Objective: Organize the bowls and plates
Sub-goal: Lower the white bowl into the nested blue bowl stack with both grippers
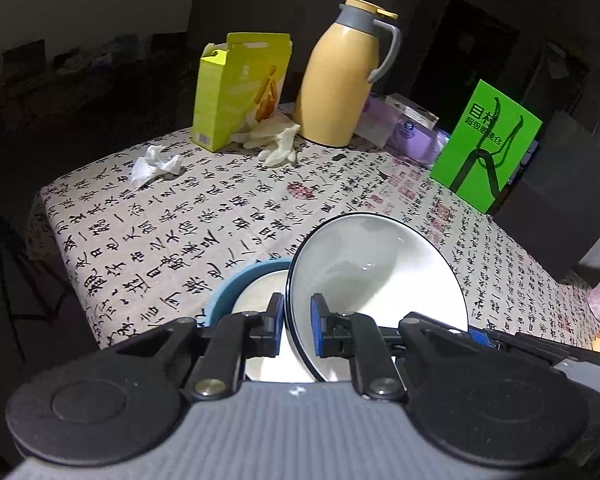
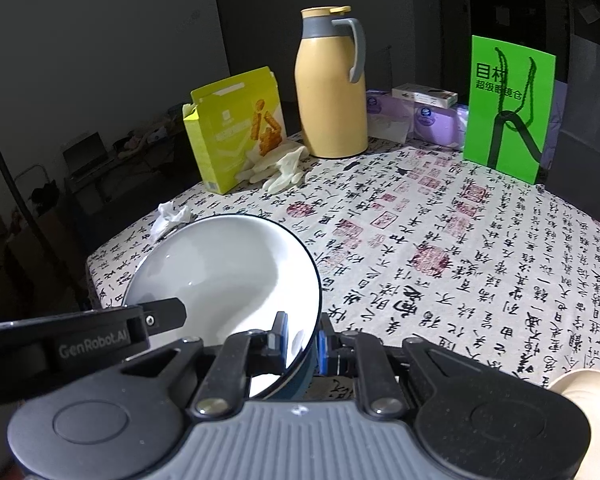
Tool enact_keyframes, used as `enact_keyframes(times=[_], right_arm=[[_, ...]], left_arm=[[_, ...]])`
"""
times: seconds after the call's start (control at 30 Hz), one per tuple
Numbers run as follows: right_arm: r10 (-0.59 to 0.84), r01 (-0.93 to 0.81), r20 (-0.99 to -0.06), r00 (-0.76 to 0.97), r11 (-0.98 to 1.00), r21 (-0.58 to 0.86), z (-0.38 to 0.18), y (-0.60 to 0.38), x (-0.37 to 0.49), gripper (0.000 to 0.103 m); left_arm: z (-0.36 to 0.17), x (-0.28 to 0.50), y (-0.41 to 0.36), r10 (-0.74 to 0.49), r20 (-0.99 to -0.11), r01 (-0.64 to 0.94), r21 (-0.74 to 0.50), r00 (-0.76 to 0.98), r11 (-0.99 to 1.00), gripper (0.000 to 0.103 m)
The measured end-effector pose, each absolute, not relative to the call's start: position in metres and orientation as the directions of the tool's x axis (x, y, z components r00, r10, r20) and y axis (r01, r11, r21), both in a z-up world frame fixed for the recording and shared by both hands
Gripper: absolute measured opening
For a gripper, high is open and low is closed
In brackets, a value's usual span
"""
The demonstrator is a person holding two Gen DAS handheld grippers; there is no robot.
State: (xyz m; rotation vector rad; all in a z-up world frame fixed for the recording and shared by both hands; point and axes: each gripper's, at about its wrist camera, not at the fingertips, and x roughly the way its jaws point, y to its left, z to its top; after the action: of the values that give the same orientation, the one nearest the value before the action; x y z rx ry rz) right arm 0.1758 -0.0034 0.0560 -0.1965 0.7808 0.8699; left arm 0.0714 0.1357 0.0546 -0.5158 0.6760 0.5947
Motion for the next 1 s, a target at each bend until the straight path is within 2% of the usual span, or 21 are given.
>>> enact_keyframes(times=[1.0], right_arm=[[0.565, -0.755, -0.737, 0.371, 0.645, 0.115, 0.026, 0.035, 0.173, 0.014]], left_arm=[[0.019, 0.071, 0.170, 0.296, -0.745, -0.670, -0.262, 0.598, 0.694, 0.014]])
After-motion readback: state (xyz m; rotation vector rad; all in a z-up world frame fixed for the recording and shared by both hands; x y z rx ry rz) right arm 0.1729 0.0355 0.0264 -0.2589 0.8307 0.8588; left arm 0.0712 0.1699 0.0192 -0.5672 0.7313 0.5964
